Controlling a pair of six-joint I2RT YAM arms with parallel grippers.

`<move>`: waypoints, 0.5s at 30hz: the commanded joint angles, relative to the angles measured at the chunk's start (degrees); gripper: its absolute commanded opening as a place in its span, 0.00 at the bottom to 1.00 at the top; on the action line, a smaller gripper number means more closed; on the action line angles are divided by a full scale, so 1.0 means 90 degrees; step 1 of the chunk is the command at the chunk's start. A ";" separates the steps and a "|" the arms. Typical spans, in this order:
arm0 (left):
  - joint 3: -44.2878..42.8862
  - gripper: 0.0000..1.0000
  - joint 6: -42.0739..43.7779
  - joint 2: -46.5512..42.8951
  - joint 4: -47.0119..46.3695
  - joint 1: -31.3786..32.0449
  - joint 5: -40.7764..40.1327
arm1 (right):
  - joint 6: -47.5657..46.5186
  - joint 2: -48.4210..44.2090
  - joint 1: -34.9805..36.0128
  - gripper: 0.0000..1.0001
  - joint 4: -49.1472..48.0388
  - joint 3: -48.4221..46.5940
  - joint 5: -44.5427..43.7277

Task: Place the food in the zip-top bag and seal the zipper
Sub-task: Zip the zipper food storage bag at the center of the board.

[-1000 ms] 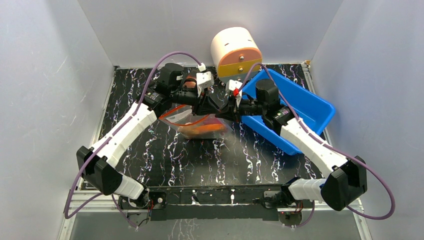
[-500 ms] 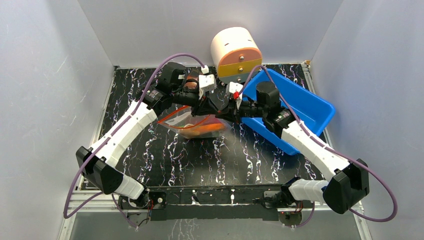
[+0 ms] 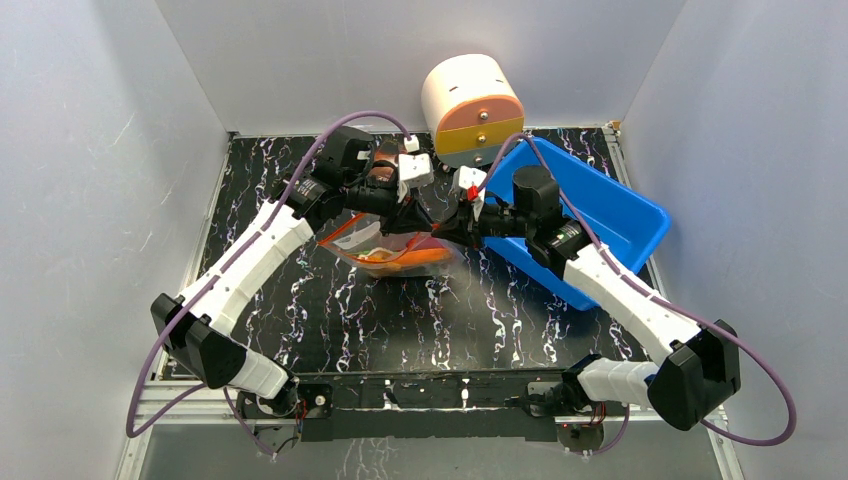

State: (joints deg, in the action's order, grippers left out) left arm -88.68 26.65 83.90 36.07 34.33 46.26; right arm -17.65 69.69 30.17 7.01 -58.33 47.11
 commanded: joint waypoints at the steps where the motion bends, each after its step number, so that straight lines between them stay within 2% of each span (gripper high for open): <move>1: -0.0052 0.00 0.0109 -0.0359 0.0390 -0.0028 -0.0273 | -0.0018 -0.0259 -0.0064 0.00 -0.0441 -0.0045 -0.0023; 4: 0.0033 0.00 -0.0154 -0.0385 0.0034 -0.0032 -0.0102 | -0.0104 -0.0124 -0.0062 0.00 -0.0412 -0.0141 0.0186; 7: 0.0179 0.00 -0.0463 -0.0430 -0.0426 -0.0030 0.0000 | -0.0119 -0.0066 -0.0062 0.21 -0.0548 -0.0130 0.0222; 9: 0.0243 0.00 -0.0624 -0.0454 -0.0668 -0.0035 0.0052 | -0.0088 -0.0025 -0.0062 0.29 -0.0692 -0.0110 0.0256; 15: 0.0274 0.00 -0.0714 -0.0444 -0.0772 -0.0035 0.0138 | 0.0114 0.0172 -0.0029 0.32 -0.1092 -0.0085 0.0386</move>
State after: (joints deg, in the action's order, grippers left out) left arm -86.52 21.39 82.50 31.18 34.24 45.60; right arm -17.65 70.30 29.85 3.14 -58.30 49.06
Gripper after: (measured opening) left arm 0.096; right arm 0.317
